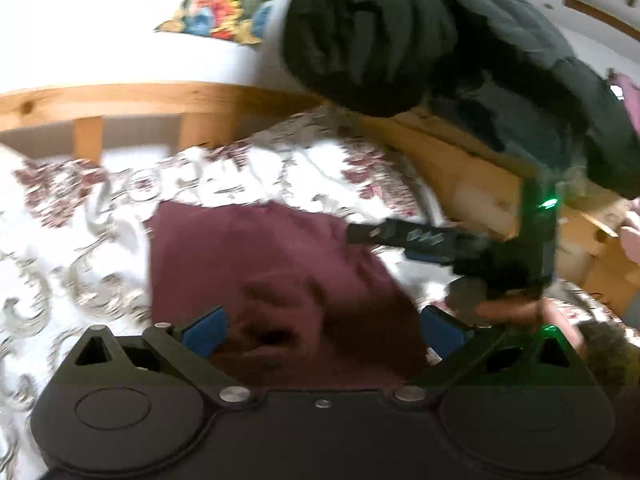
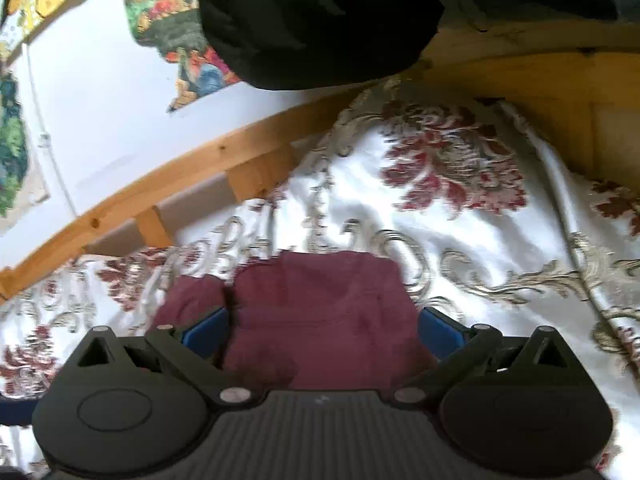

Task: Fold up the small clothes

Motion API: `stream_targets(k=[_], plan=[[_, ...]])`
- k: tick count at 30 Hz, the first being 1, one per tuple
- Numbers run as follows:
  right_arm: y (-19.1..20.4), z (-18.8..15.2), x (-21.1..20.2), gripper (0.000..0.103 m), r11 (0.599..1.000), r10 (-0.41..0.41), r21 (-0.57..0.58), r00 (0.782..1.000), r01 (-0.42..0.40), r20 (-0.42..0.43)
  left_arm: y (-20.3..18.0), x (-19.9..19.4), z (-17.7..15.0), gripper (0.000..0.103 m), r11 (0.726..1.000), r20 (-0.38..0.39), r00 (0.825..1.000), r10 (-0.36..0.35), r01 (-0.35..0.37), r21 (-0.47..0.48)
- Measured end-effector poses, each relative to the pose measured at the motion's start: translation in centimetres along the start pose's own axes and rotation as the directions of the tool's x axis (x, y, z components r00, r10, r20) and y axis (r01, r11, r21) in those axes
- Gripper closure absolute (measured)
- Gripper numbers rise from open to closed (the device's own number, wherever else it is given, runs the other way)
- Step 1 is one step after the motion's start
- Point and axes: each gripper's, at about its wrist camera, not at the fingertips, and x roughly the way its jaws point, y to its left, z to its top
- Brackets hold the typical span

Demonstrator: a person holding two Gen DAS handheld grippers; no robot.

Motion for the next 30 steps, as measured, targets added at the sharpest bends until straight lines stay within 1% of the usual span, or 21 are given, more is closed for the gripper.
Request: stream_targets(k=[2,5,8,10,11,14,16,18,19,21,23,26,28,30], plan=[[0.5,0.0,-0.2,0.0,0.999,0.053,-0.007,0.999,-0.053,0.012,0.7,-0.2,-0.5,0.001,1.0,-0.016,1.0,0.013,-0.013,-0.011],[1.7,-0.2,-0.4,0.0,0.99,0.137,-0.028,0.991,-0.137,0.006,1.1,-0.9,-1.0,0.001,1.0,0.007,1.0,0.023,-0.023,0.016],[2.5,-0.7,0.2,0.0,0.971,0.239,-0.008,0.969,-0.239,-0.058,1.2,-1.5,-1.4,0.001,0.997,0.019,0.998,0.062,-0.063,0.054],[3.0,-1.3,0.8,0.0,0.961,0.276,0.022,0.955,-0.275,-0.113,1.5,-1.7,-1.8,0.001,0.996,0.019,0.997,0.074,-0.075,0.049],[3.2,-1.5,1.2,0.0,0.959,0.285,0.034,0.948,-0.283,-0.14,1.7,-1.5,-1.9,0.001,0.996,0.008,0.997,0.082,-0.082,0.044],[3.4,-2.6,2.4,0.0,0.946,0.325,0.102,0.919,-0.309,-0.222,2.1,-0.7,-2.3,0.001,0.992,-0.054,0.991,0.126,-0.124,0.039],[3.4,-3.2,3.1,0.0,0.931,0.361,0.161,0.896,-0.329,-0.257,2.5,-0.1,-2.6,0.001,0.989,-0.096,0.984,0.148,-0.145,0.038],[3.3,-3.7,3.7,0.0,0.924,0.375,0.189,0.883,-0.333,-0.282,2.8,0.6,-2.9,0.001,0.986,-0.136,0.977,0.164,-0.161,0.032],[3.4,-3.9,4.0,0.0,0.925,0.372,0.19,0.881,-0.328,-0.291,3.0,0.8,-3.0,0.001,0.986,-0.152,0.974,0.168,-0.165,0.029],[3.5,-4.2,4.3,0.0,0.931,0.36,0.181,0.885,-0.319,-0.295,3.3,1.3,-3.3,0.001,0.984,-0.183,0.967,0.177,-0.175,0.027],[3.4,-4.4,4.4,0.0,0.926,0.37,0.192,0.882,-0.324,-0.292,3.4,1.6,-3.4,0.001,0.982,-0.204,0.961,0.186,-0.182,0.038],[2.2,-4.5,5.1,0.001,0.888,0.42,0.321,0.866,-0.33,-0.272,3.1,2.0,-3.5,0.001,0.978,-0.219,0.954,0.205,-0.191,0.086],[1.7,-4.3,5.8,0.0,0.863,0.428,0.403,0.864,-0.304,-0.264,2.9,2.1,-3.4,0.001,0.971,-0.219,0.95,0.225,-0.199,0.131],[1.4,-3.9,6.1,0.0,0.849,0.431,0.444,0.863,-0.288,-0.264,2.4,1.9,-3.2,0.001,0.965,-0.205,0.951,0.233,-0.2,0.168]])
